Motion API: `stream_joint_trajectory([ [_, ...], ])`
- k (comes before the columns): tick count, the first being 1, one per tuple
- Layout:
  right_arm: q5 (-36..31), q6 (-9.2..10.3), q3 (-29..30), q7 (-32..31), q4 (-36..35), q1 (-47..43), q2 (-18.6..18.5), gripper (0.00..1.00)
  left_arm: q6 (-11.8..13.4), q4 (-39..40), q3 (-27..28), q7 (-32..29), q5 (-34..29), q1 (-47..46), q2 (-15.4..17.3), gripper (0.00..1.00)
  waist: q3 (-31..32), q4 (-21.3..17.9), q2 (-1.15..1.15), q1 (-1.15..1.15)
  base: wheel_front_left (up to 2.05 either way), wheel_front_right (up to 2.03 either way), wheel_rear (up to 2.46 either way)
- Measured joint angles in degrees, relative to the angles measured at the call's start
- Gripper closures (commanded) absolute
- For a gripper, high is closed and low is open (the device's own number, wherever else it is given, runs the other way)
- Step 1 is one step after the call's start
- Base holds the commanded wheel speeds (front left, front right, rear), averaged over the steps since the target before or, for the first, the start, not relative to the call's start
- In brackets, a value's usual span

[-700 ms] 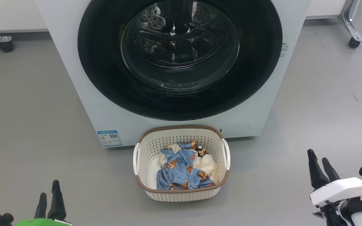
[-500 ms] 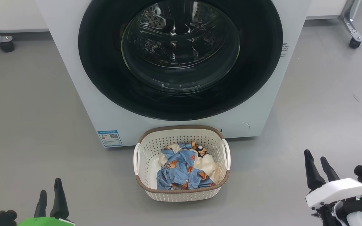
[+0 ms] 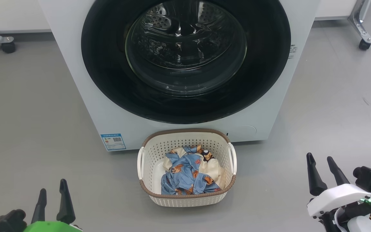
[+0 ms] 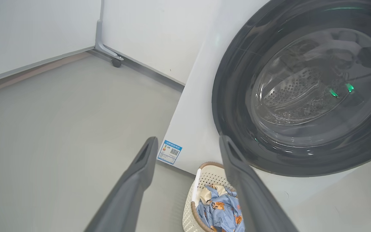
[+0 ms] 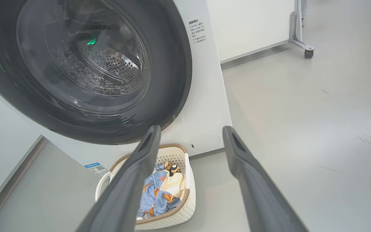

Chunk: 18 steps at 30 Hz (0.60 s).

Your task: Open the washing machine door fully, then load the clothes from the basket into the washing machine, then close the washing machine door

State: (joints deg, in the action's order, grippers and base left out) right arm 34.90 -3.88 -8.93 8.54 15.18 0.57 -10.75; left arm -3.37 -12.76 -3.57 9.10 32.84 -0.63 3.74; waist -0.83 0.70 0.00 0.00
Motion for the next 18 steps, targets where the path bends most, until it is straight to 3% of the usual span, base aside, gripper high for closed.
stream_joint_trajectory([
  [18, -15.3, 0.42, -1.0, 3.2, -0.4, 0.1, -0.2, 0.0, 0.1, 1.5, 0.0, 3.0, -16.2, 0.0, -0.1, 0.0, 0.1, -0.2, 0.0, 0.0, 0.0, 0.0, 0.0],
])
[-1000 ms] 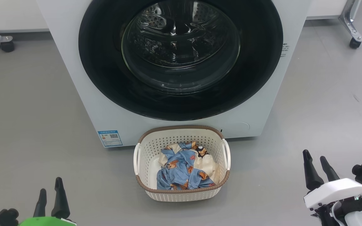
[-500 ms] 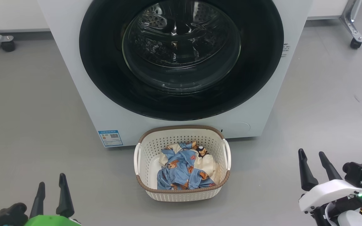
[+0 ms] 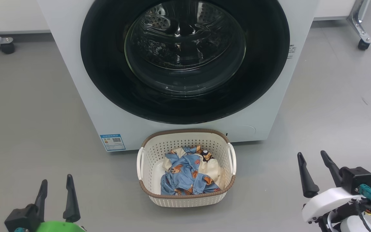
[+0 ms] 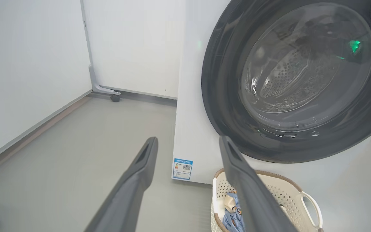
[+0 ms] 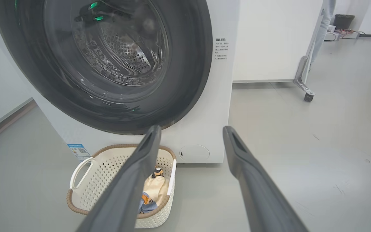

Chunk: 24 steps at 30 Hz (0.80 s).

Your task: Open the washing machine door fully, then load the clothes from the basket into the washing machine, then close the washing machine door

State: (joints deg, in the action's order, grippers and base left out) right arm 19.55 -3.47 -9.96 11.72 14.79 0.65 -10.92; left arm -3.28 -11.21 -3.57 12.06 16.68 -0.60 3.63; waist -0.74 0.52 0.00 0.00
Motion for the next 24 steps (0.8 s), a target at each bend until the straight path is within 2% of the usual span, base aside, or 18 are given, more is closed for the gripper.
stream_joint_trajectory([
  [14, -11.7, 0.0, 0.0, 2.5, -0.2, 0.0, -0.4, 0.0, 0.5, 1.1, 0.2, 2.2, -12.9, 0.3, -0.1, 0.0, 0.0, 0.2, 0.0, 0.0, 0.0, 0.0, 0.0],
  [24, -12.5, -0.07, 1.1, 2.7, -0.1, 0.0, -0.3, 0.0, 0.5, 1.1, 1.2, 2.2, -13.2, 0.4, -0.3, 0.0, 0.0, 0.1, 0.0, 0.0, 0.0, 0.0, 0.0],
])
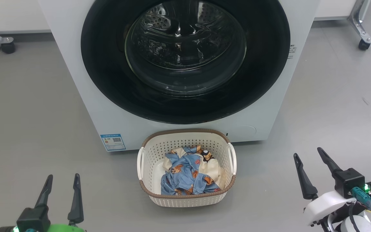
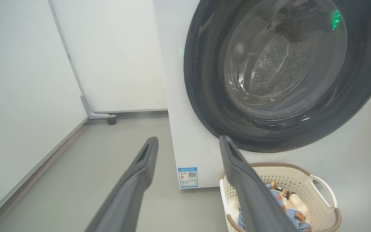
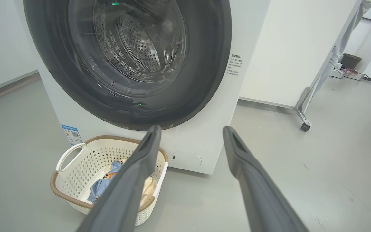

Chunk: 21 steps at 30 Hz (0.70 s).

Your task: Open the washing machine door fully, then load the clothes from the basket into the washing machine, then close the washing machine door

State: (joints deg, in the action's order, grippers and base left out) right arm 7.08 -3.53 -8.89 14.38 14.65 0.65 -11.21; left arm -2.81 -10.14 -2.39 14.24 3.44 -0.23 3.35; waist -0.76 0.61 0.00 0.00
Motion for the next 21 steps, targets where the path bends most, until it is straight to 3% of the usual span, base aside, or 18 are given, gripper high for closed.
stream_joint_trajectory([
  [21, -0.6, -1.18, 1.4, 0.0, 0.2, 0.0, 1.0, 0.0, 0.0, -0.5, 1.2, 0.0, -0.2, 0.1, -0.2, 0.0, 0.1, -0.2, 0.0, 0.0, 0.11, 0.11, -0.22],
])
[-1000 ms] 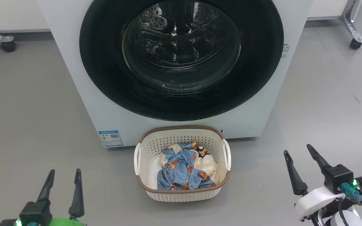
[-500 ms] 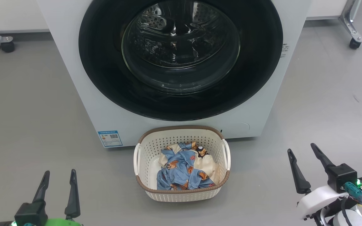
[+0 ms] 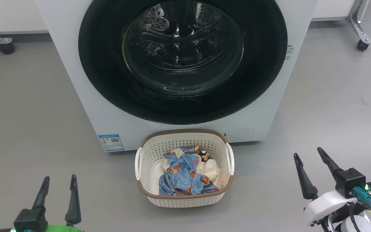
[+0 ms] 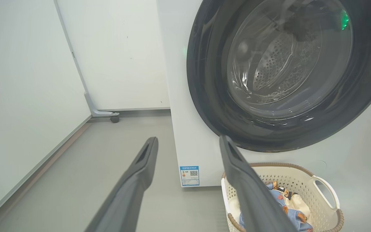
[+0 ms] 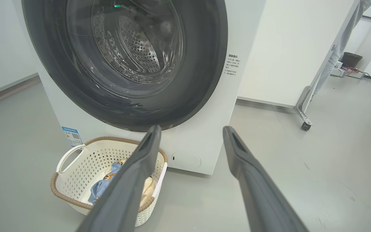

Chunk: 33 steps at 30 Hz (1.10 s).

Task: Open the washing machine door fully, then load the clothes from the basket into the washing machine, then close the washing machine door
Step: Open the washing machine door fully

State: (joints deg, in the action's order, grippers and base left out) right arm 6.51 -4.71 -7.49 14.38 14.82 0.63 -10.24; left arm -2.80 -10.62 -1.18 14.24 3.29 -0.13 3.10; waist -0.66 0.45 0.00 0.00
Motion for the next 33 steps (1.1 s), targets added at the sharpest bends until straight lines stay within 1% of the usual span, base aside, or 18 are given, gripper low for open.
stream_joint_trajectory([
  [13, -0.5, -0.38, 0.7, 0.0, 0.1, 0.0, 0.7, 0.0, 0.0, 0.3, 0.6, 0.0, 0.0, 0.0, -0.1, 0.0, -0.2, -0.2, 0.0, 0.0, 0.47, 0.47, -0.94],
  [30, -0.9, -0.89, 1.7, 0.0, 0.1, 0.0, 1.0, 0.0, 0.0, 2.1, 2.2, 0.2, 0.8, -0.1, -0.7, 0.0, -0.9, -0.5, 0.0, 0.0, 0.73, 0.73, -1.45],
  [33, -0.9, -1.31, 1.8, 0.0, 0.1, 0.0, 1.1, 0.0, -0.1, 2.1, 2.3, 0.2, 0.8, -0.1, -0.7, 0.0, -1.0, -0.5, 0.0, 0.0, 0.59, 0.59, -1.17],
])
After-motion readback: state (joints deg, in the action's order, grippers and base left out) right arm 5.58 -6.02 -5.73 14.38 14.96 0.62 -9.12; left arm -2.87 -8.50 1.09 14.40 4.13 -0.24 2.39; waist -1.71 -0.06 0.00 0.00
